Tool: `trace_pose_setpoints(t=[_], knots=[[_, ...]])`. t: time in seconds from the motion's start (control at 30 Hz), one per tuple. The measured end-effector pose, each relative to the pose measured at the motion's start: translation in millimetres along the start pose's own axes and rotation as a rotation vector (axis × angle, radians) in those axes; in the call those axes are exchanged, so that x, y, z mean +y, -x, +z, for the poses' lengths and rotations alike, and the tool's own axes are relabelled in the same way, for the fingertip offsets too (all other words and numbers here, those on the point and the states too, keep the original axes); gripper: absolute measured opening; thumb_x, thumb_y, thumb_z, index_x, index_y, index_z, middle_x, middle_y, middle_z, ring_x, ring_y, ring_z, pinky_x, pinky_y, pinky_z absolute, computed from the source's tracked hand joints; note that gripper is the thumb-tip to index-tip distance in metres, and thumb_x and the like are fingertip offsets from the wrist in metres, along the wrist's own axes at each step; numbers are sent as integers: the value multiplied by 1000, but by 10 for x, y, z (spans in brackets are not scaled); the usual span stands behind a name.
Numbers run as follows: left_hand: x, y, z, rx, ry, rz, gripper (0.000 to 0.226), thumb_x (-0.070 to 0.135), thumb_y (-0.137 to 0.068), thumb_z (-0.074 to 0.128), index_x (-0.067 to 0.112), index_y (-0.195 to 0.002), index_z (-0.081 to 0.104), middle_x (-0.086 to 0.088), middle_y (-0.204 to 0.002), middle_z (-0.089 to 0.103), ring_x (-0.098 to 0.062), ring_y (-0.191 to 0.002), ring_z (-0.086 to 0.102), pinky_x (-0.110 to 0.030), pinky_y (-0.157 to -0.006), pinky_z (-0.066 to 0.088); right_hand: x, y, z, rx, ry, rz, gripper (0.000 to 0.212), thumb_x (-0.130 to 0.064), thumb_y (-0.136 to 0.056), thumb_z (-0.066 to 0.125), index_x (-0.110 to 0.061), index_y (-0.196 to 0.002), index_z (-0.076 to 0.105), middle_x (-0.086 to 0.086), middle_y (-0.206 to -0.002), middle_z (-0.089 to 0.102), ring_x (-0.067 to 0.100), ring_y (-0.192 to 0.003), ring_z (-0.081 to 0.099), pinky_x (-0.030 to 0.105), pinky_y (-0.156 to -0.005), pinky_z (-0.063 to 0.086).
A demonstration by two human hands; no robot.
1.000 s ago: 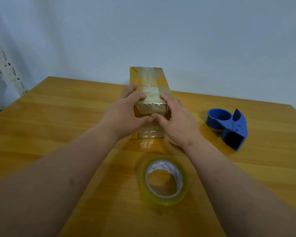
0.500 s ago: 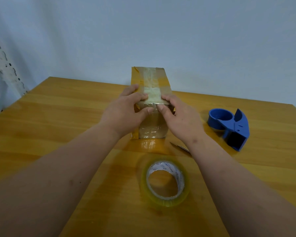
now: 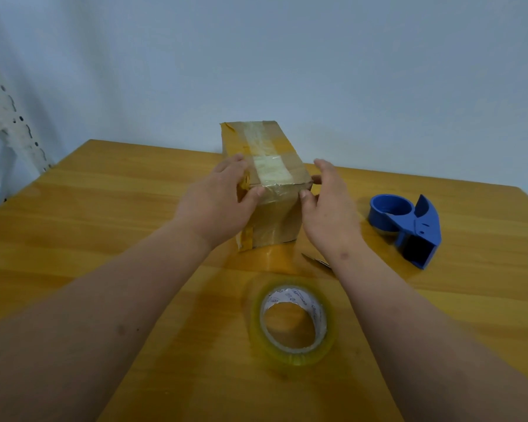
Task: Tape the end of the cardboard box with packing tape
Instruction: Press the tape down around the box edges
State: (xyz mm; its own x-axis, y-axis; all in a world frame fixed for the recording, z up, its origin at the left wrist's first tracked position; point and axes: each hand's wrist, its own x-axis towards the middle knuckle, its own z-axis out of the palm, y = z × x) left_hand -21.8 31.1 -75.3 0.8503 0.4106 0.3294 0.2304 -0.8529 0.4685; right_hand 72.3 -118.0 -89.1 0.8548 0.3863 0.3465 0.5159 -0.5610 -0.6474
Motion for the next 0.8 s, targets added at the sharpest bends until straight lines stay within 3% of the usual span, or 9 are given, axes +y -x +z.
trace_pose_setpoints(t=[0.07, 0.17, 0.27, 0.33, 0.4, 0.47, 0.53, 0.63, 0.8], knots=[[40, 8, -31, 32, -8, -38, 56, 55, -86, 52, 25, -132, 42, 4, -127, 55, -23, -102, 62, -40, -79, 52, -36, 68, 2, -11, 41, -34, 58, -19, -89, 56, -22, -142, 34, 3, -137, 44, 22, -116, 54, 36, -92, 48], [110, 8, -67, 45, 12, -89, 54, 62, -86, 45, 20, -121, 45, 5, -108, 55, -20, -89, 60, -37, -73, 50, -66, 201, 16, -114, 7, -53, 93, -34, -73, 69, -19, -150, 18, 7, -144, 37, 23, -132, 37, 39, -108, 38], [191, 20, -86, -7, 135, -55, 45, 53, -94, 34, 18, -115, 52, 5, -109, 55, -17, -94, 58, -34, -79, 46, -71, 242, 54, -184, 22, -1, 132, -65, -59, 76, -22, -153, -7, 10, -163, 7, 27, -148, 12, 45, -118, 23], [259, 36, -86, -70, 276, -16, 33, 36, -98, 35, 16, -112, 57, 1, -116, 58, -18, -102, 58, -38, -89, 50, -37, 172, 69, -185, 31, 59, 137, -75, -56, 72, -24, -152, -12, 10, -164, -7, 28, -150, 5, 47, -119, 21], [287, 19, -89, -91, 274, 1, 33, 24, -97, 38, 18, -124, 57, -3, -122, 60, -21, -112, 57, -38, -98, 47, 21, 71, 52, -164, 26, 65, 127, -68, -64, 71, -22, -153, -9, 9, -164, 0, 28, -149, 11, 49, -117, 26], [216, -56, -89, -10, 72, 31, 38, 22, -95, 43, 23, -131, 54, -1, -131, 55, -23, -124, 47, -34, -102, 39, 99, -41, 8, -113, 48, 51, 111, -50, -74, 72, -22, -153, 0, 7, -162, 18, 27, -145, 26, 49, -113, 34], [79, -167, -83, 67, -146, 45, 44, 29, -92, 47, 26, -136, 50, 1, -147, 40, -25, -138, 27, -37, -113, 26, 170, -99, -33, -65, 107, 89, 99, -36, -81, 71, -20, -154, 5, 6, -159, 27, 27, -143, 31, 48, -113, 34], [-122, -277, 0, 5, -217, -49, 52, 43, -91, 45, 35, -142, 39, 0, -159, 22, -25, -148, 6, -49, -120, 14, 217, -96, -25, 4, 159, 112, 80, -34, -86, 67, -17, -149, 20, 8, -149, 39, 29, -133, 42, 50, -106, 41], [-168, -309, 174, 13, -159, -42, 54, 42, -92, 48, 40, -144, 34, 3, -156, 24, -32, -142, 17, -53, -115, 23, 249, -147, 87, 75, 7, 146, 51, -31, -93, 59, -15, -136, 36, 8, -132, 49, 27, -109, 56, 37, -82, 47]])
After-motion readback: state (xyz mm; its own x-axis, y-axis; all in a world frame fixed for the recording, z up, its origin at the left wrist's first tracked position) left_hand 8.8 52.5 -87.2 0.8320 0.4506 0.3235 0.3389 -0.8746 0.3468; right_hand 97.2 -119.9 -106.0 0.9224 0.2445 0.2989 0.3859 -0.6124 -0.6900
